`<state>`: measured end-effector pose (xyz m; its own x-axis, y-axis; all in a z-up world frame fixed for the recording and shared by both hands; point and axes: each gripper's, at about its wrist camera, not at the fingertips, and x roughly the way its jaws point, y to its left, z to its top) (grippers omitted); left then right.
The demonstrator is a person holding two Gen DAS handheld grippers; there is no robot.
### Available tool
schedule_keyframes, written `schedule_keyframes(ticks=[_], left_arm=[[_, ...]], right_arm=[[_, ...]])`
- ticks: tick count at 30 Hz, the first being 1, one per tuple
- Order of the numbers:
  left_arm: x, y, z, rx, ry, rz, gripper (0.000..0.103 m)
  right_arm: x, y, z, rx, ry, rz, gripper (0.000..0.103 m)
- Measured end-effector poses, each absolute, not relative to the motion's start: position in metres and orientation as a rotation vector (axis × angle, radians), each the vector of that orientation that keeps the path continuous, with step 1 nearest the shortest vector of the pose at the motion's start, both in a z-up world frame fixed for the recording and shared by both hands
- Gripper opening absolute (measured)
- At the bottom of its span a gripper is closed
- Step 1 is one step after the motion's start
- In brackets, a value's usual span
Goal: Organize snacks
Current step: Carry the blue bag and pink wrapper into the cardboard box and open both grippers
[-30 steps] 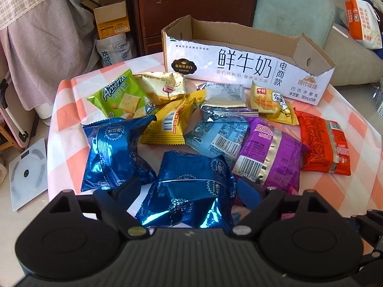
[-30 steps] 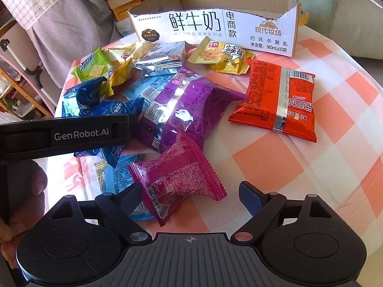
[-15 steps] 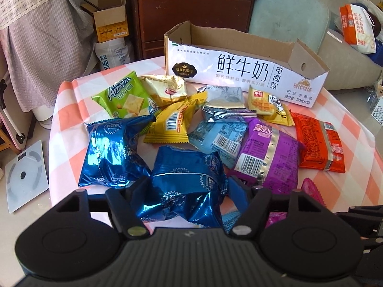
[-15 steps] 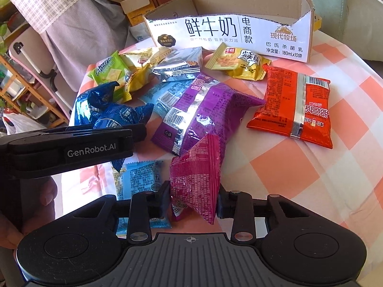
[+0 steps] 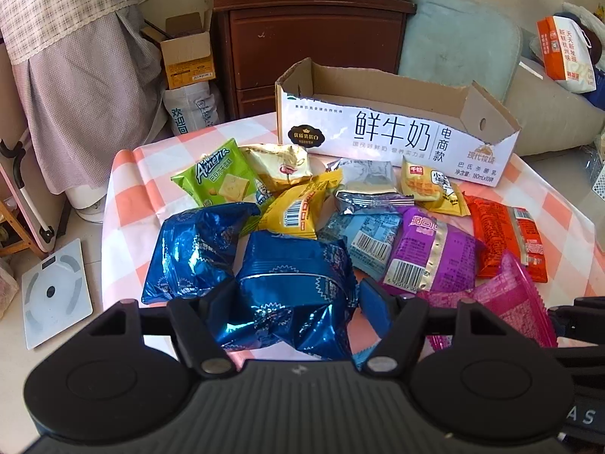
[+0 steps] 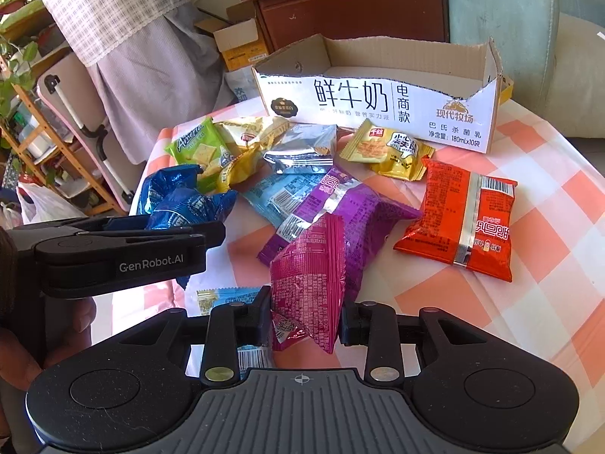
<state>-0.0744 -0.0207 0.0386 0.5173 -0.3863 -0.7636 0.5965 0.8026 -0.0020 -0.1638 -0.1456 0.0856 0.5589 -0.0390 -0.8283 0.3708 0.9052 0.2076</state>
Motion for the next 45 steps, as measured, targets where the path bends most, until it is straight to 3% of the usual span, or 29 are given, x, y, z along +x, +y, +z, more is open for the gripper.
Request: schedule_keyframes(ticks=[12,45], left_arm=[[-0.071,-0.034,0.065,0.305,0.746,-0.610,0.069],[0.022,-0.110,0.104,0.224,0.614,-0.648,0.070]], right_arm=[[-0.143,-0.156,0.110,0.257,0.869,-0.296,0.032],[-0.074,-0.254,0.148,0.418,0.655,-0.428,0.032]])
